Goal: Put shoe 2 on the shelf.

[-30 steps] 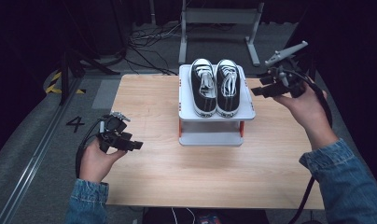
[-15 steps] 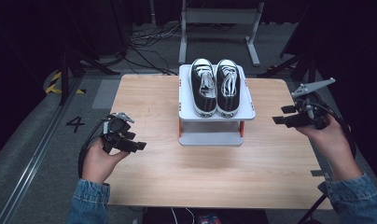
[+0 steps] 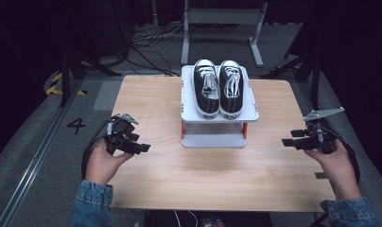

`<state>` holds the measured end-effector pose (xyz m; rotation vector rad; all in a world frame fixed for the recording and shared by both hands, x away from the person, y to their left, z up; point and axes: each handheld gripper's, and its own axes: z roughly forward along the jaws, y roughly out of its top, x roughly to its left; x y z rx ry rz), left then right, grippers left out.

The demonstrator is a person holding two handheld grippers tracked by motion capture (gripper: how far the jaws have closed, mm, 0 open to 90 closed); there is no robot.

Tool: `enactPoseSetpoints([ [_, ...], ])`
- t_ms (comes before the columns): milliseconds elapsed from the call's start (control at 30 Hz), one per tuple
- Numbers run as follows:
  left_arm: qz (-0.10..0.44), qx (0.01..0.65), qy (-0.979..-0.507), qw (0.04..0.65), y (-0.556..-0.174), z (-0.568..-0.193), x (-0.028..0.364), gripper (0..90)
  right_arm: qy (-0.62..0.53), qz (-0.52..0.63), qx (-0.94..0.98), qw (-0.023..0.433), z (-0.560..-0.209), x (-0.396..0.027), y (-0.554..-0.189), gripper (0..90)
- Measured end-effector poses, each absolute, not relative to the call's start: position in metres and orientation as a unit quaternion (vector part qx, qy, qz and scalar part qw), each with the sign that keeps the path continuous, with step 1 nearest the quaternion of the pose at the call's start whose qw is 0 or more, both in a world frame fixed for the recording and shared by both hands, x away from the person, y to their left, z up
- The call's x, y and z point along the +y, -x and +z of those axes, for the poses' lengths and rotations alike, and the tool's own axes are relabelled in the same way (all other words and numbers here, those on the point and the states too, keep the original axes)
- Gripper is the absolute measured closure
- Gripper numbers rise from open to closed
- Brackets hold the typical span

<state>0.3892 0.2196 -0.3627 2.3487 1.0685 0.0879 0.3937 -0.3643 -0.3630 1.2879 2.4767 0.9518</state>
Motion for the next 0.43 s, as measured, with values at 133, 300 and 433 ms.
enactPoseSetpoints([
  [133,0.028,0.397,-0.877,0.270,-0.390,-0.365,0.219,36.5,-0.454,0.313,0.831,0.066,-0.380,-0.371,-0.396,40.1],
  [300,0.029,0.397,-0.876,0.273,-0.390,-0.364,0.220,36.4,-0.461,0.296,0.832,0.085,-0.397,-0.375,-0.397,38.4],
  [433,0.034,0.401,-0.874,0.273,-0.391,-0.364,0.221,36.5,-0.459,0.289,0.833,0.111,-0.409,-0.378,-0.397,38.2],
])
